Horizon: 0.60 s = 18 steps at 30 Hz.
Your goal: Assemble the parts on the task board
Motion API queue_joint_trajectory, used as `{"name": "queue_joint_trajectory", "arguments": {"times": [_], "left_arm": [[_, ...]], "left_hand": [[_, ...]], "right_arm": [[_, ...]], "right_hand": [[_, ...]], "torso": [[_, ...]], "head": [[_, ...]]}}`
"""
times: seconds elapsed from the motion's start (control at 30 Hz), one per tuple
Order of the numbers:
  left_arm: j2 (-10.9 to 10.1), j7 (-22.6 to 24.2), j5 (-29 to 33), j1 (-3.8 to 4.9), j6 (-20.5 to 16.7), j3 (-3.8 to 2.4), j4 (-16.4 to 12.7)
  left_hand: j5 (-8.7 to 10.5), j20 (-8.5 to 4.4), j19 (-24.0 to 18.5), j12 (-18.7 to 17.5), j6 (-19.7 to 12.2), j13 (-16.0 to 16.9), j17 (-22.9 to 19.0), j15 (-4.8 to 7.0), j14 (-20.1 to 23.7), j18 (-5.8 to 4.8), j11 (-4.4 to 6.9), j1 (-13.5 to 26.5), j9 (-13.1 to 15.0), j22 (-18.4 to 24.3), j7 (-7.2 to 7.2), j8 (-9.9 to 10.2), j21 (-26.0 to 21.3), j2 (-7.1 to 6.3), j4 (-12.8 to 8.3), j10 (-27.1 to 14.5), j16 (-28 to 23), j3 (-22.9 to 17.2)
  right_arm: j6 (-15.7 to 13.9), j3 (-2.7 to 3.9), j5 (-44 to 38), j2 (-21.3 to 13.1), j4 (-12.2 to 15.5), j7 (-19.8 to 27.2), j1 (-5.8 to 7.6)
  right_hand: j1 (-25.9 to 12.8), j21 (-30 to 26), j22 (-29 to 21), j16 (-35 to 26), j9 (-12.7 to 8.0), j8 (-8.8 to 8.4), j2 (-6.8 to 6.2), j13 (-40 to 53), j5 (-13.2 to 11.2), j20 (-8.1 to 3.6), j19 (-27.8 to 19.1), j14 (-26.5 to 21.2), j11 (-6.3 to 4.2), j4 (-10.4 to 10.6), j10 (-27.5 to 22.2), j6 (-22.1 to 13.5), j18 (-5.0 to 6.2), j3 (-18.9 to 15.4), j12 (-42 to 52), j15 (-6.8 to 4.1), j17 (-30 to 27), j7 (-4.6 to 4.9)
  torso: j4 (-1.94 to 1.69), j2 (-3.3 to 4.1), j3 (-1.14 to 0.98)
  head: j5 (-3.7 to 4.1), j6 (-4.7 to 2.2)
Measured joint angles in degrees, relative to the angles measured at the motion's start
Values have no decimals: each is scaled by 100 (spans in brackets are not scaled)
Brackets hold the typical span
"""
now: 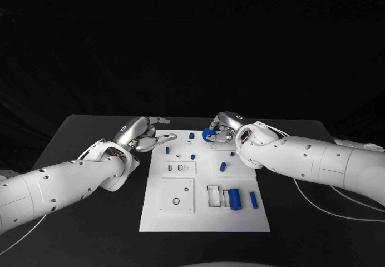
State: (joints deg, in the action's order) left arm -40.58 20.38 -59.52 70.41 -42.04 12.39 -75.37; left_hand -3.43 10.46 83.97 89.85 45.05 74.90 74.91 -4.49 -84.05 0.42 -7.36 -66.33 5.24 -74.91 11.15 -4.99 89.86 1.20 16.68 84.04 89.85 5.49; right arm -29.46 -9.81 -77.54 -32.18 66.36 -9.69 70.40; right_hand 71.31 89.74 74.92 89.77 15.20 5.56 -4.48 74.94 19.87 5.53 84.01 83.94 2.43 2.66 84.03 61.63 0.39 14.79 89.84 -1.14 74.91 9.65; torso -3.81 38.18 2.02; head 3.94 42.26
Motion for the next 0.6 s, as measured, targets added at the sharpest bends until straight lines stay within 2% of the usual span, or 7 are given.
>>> {"name": "queue_joint_trajectory", "arguments": {"times": [0.23, 0.6], "left_arm": [[11, 0, -2, 0, 0, 0, 12], [16, 0, -5, 0, -1, 0, 12]], "left_hand": [[0, 0, 0, 0, 0, 0, 0, 0, 0, 0, 0, 0, 0, 0, 0, 0, 0, 0, -7, 0, 0, 7], [0, 0, 0, 0, 0, 0, -1, 0, 0, 0, 0, 0, 0, 0, 0, 0, 0, 0, -7, 0, 0, 7]], "right_arm": [[-2, 4, 59, 282, -15, 125, 17], [115, 5, 14, 608, -192, 186, 19]], "right_hand": [[0, 0, 0, 0, -14, 0, 0, -1, 3, 0, 0, 0, 0, -6, 0, 0, 0, -8, 0, 0, 0, 0], [0, 0, -1, 0, -35, -17, 0, -1, -32, 0, 0, 0, 4, -6, 3, 1, 0, -10, 0, 0, 0, 1]], "torso": [[-2, -2, 7], [-2, -2, 6]], "head": [[2, 1], [1, -9]]}}
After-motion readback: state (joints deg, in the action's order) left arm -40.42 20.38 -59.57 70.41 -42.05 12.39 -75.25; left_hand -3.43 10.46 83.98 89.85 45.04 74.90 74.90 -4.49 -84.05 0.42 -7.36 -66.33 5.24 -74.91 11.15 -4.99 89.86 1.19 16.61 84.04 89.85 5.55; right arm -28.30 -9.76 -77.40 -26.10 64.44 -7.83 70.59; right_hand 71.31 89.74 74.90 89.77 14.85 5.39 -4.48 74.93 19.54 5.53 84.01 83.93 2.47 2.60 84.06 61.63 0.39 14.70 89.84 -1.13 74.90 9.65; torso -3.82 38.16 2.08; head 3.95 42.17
